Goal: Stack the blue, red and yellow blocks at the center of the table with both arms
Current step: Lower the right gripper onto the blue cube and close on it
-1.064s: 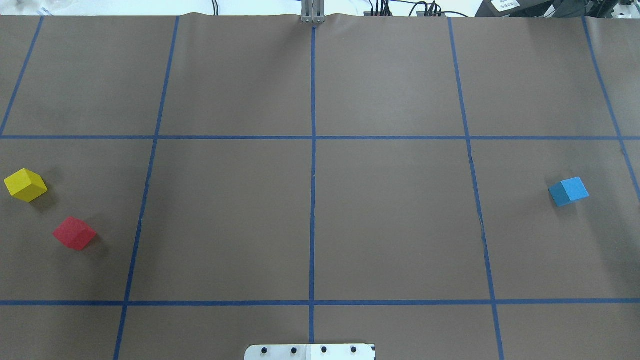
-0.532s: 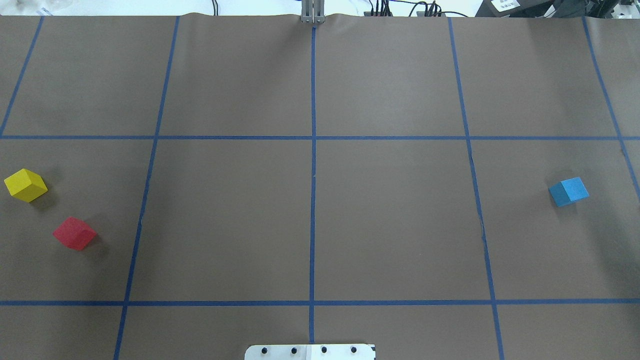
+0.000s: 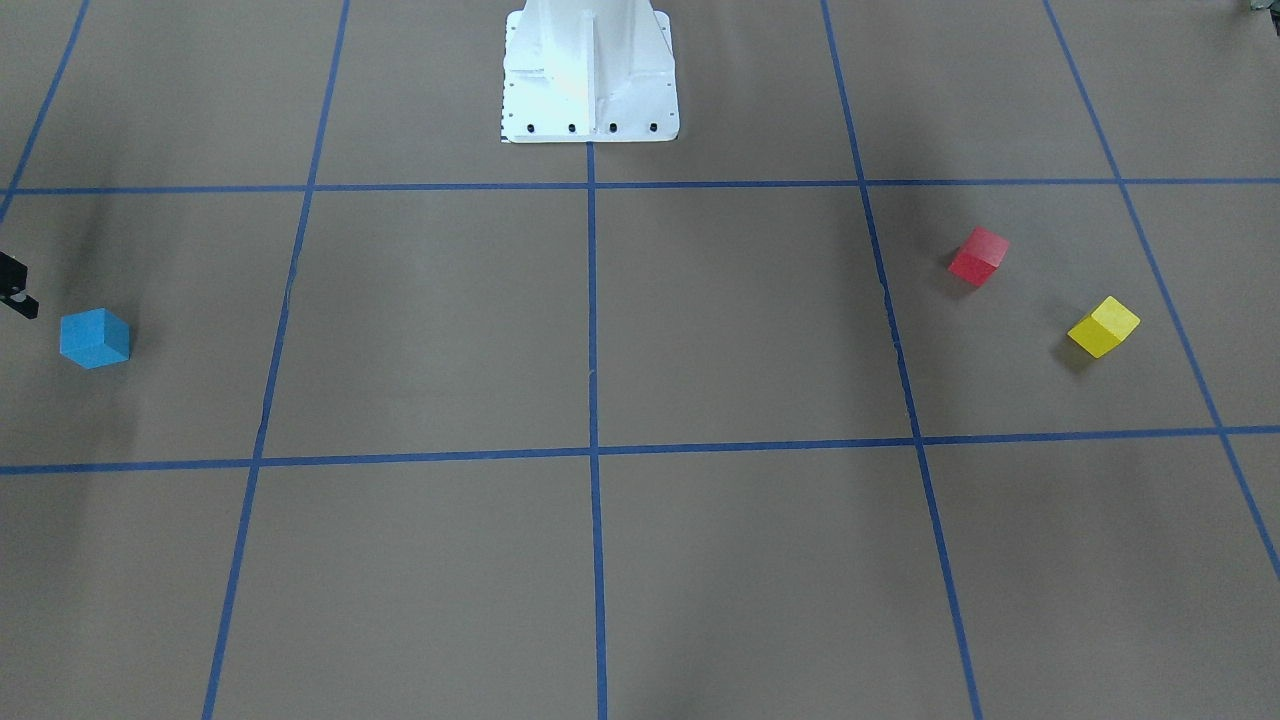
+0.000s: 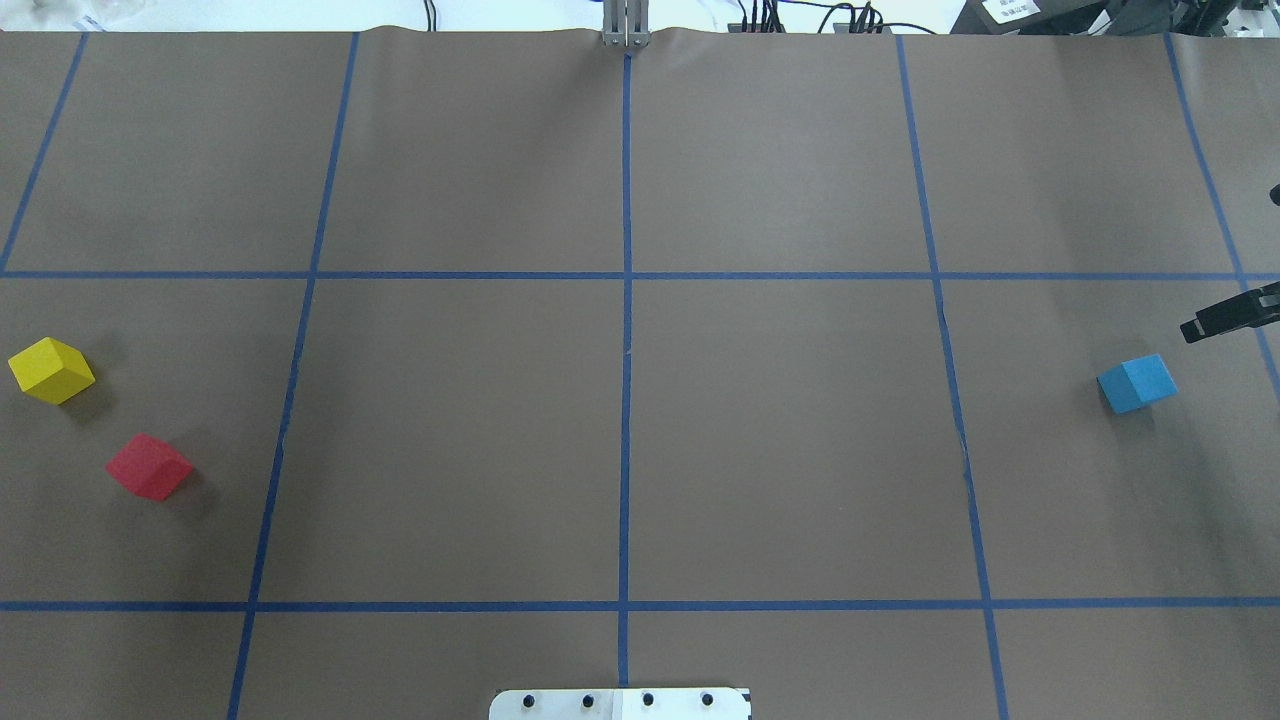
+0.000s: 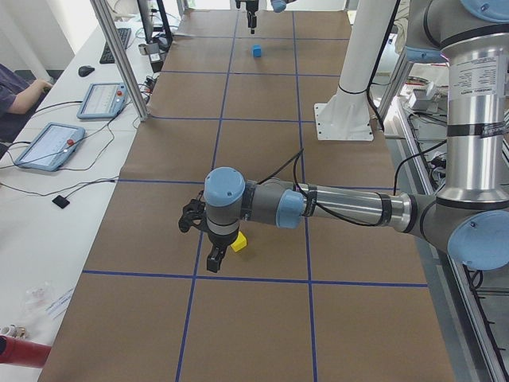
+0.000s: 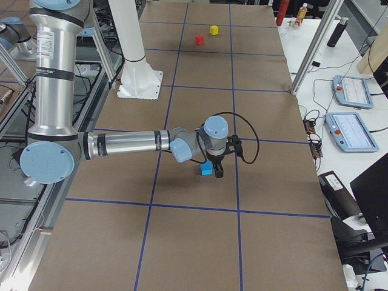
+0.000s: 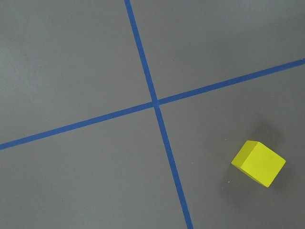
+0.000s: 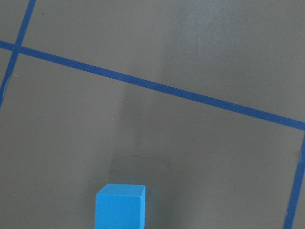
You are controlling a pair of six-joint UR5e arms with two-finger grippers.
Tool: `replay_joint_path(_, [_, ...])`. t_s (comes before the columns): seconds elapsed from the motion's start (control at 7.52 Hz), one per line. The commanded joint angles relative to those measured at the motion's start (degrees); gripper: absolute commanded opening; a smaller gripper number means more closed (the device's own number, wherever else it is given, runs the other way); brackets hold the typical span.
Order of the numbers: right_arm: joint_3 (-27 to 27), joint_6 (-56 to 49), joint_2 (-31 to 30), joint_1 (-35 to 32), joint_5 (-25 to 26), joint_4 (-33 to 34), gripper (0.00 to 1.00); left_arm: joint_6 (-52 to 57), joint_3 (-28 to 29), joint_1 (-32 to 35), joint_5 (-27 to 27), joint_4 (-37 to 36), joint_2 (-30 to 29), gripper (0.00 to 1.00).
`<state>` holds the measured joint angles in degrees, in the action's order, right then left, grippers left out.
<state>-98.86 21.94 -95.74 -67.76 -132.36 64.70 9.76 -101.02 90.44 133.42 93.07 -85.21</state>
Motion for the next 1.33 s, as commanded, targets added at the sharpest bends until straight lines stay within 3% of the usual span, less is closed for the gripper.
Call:
replay_joint_path(0.0, [0.33,6.16,0.63,4.98,0.87,-1.06,1.00,-0.27,-0.14,0.00,0.00,0.00,-0.13,1.00])
replay_joint_path(0.93, [7.17,5.92,2.74,10.11,4.04,-1.06,0.97,-0.27,-0.05,0.00,0.00,0.00,-0.04,1.00])
replay_joint_path(1.06, [7.54,6.27,3.36,10.11,4.04,-1.06,0.69,-0.27,-0.14,0.00,0.00,0.00,-0.04,1.00])
replay_joint_path(1.2, [7.45,6.27,3.36,10.11,4.04,-1.15,0.01,-0.27,-0.14,0.00,0.00,0.00,-0.04,1.00])
